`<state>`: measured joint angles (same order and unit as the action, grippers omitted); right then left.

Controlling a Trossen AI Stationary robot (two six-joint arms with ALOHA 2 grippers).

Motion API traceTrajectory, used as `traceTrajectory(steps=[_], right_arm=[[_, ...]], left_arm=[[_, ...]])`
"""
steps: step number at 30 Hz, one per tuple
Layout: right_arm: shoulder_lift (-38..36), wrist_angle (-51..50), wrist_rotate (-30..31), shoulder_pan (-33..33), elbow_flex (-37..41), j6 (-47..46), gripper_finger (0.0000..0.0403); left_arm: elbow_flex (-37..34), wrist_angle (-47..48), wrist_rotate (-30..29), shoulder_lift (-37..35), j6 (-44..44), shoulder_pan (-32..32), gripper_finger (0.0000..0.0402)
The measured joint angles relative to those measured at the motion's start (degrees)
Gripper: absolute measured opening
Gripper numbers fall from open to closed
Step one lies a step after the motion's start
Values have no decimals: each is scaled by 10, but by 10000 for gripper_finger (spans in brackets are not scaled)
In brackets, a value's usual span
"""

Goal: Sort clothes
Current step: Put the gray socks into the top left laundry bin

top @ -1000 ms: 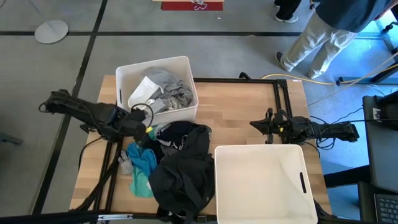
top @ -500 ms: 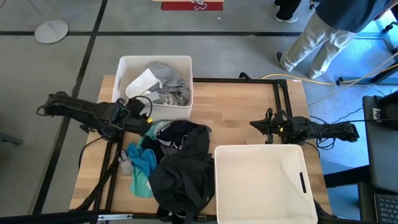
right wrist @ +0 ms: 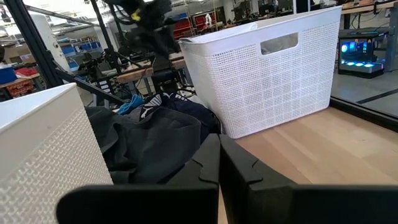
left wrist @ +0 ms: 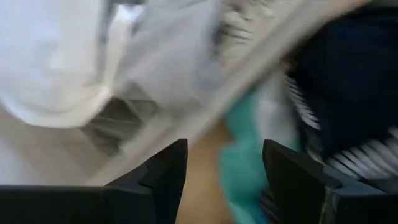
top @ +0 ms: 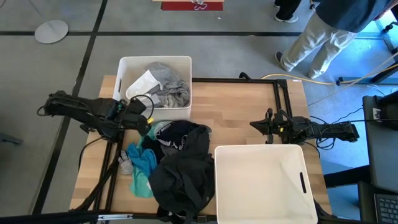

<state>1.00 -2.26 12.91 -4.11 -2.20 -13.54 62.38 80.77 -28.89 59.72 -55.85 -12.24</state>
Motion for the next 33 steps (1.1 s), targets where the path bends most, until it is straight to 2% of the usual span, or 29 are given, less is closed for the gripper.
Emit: traceTrajectory(steps=[6, 9, 15, 28, 33], right_arm=[[0, 0, 0, 0, 0, -1, 3], [0, 0, 0, 0, 0, -1, 3], [0, 0, 0, 0, 0, -1, 3], [0, 0, -1, 0, 0, -1, 3], [0, 0, -1, 0, 0, -1, 3]], left_arm=[[18, -2, 153, 0, -25, -50, 200], [11, -1, 198, 4, -81, -83, 200], [6, 19, 235, 35, -216, -154, 200], [6, 4, 319, 142, -310, -298, 200], [1, -12, 322, 155, -355, -335, 200]])
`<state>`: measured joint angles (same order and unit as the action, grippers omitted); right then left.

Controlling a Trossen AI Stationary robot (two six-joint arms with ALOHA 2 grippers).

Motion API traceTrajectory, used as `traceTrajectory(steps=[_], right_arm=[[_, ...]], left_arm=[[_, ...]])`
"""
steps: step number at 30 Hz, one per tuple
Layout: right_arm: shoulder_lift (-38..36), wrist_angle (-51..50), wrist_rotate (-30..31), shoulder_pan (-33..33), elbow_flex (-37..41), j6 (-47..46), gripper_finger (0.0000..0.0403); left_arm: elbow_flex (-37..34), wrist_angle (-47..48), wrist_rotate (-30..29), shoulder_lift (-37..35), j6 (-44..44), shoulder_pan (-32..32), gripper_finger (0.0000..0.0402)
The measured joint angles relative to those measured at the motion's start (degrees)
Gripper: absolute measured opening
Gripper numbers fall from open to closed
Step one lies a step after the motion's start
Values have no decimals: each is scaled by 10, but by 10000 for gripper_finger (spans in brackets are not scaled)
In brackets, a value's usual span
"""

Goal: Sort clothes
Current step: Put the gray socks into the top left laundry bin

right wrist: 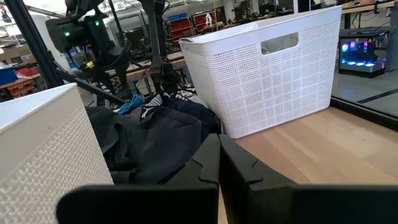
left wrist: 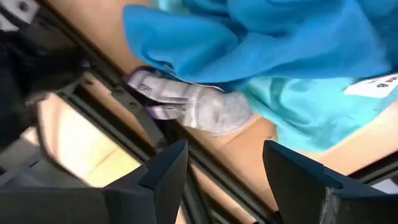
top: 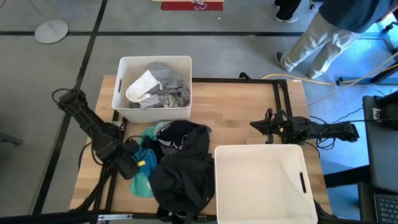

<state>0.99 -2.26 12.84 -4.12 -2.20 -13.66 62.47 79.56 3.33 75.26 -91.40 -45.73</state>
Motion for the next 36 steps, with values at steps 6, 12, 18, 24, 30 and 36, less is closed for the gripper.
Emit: traceTrajectory(steps=[6, 12, 18, 24, 30, 36], right_arm=[[0, 0, 0, 0, 0, 0, 3], [0, 0, 0, 0, 0, -2, 3], [0, 0, 0, 0, 0, -2, 3], [0, 0, 0, 0, 0, -2, 3], [0, 0, 0, 0, 0, -2, 3], [0, 0, 0, 0, 0, -2, 3]], left_arm=[[-71, -93, -1, 0, -28, -28, 200], [-143, -175, 2, 0, -29, -37, 200], [-187, -178, 3, 0, -27, -37, 200], [-226, -223, 12, 0, -9, -37, 192], [-236, -259, 38, 0, 5, -37, 110], [-236, -276, 70, 0, 8, -37, 14]])
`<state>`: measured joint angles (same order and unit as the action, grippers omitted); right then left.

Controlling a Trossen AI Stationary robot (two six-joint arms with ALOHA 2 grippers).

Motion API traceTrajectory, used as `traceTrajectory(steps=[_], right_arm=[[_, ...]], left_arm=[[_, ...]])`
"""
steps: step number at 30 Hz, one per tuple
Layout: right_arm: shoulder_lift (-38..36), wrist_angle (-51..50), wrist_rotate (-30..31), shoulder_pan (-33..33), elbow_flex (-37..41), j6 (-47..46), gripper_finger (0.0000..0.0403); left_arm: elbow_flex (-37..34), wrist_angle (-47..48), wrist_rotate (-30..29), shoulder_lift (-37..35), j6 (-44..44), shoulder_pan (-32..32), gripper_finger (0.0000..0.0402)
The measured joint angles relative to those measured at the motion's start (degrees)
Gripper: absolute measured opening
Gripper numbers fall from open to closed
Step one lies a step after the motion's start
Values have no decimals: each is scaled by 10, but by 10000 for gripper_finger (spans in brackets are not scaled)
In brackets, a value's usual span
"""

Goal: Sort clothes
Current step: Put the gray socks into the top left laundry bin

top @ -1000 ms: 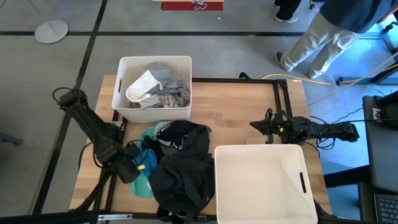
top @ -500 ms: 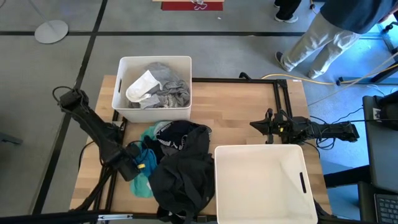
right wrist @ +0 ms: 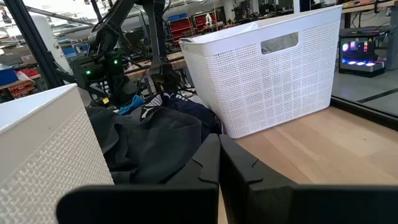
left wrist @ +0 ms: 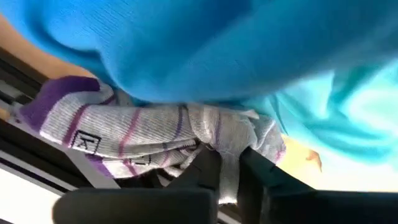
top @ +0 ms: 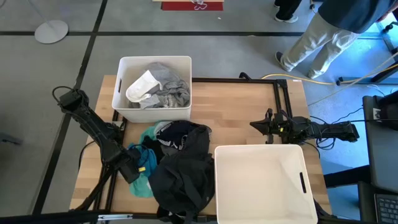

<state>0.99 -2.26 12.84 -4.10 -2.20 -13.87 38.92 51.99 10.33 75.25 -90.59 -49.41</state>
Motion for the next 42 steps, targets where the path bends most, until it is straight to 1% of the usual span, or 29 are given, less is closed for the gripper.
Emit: traceTrajectory(steps=[3, 7, 10, 15, 18, 23, 26, 28, 30, 35, 37, 42], right_arm=[[0, 0, 0, 0, 0, 0, 3], [0, 0, 0, 0, 0, 0, 3], [0, 0, 0, 0, 0, 0, 3], [0, 0, 0, 0, 0, 0, 3], [0, 0, 0, 0, 0, 0, 3], [0, 0, 0, 0, 0, 0, 3], [0, 0, 0, 0, 0, 0, 3], [0, 0, 0, 0, 0, 0, 3], [0, 0, 0, 0, 0, 0, 3], [0, 0, 0, 0, 0, 0, 3], [0, 0, 0, 0, 0, 0, 3], [0, 0, 0, 0, 0, 0, 3]], left_arm=[[13, -1, 7, -1, 8, 0, 14], [55, 36, 5, -1, 15, 4, 12], [102, 79, -21, -2, 24, 4, 6], [192, 130, -72, -2, 24, 4, 12], [245, 155, -126, -3, 26, 4, 10], [324, 209, -235, -3, 76, 10, 9], [361, 244, -321, -4, 129, 20, 14], [378, 251, -389, -10, 183, 32, 15], [389, 251, -443, -18, 237, 47, 15], [397, 252, -542, -47, 340, 105, 16], [397, 252, -569, -62, 362, 134, 16], [397, 252, -615, -94, 416, 215, 17]])
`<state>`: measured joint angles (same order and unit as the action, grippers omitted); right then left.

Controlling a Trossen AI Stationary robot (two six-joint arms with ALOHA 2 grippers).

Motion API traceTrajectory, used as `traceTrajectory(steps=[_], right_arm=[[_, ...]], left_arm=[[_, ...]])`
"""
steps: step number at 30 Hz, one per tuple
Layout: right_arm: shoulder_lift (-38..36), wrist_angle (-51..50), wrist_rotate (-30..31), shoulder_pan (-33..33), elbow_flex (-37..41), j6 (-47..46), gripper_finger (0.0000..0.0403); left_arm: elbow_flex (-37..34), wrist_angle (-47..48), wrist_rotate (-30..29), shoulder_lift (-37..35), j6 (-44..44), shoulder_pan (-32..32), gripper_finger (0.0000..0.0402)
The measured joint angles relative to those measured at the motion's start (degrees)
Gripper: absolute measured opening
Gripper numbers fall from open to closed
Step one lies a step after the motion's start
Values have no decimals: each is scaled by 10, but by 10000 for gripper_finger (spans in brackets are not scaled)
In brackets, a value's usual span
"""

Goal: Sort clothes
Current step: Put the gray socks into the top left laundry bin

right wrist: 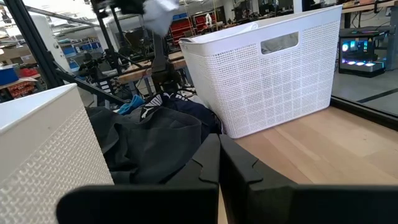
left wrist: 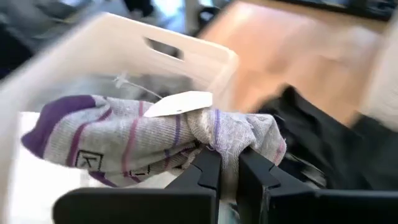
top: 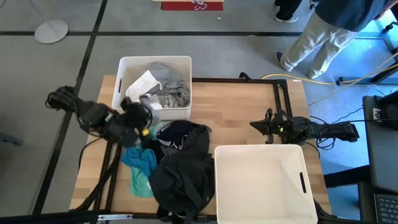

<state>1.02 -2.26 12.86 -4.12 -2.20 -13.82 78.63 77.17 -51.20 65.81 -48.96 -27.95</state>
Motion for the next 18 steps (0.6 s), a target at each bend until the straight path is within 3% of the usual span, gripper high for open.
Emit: traceTrajectory(steps=[10, 18], right_arm=[[0, 0, 0, 0, 0, 4, 3], [0, 0, 0, 0, 0, 6, 3]], left_arm=[[-24, -1, -68, -48, 89, 170, 17], [-60, -20, -67, -55, 127, 279, 17]])
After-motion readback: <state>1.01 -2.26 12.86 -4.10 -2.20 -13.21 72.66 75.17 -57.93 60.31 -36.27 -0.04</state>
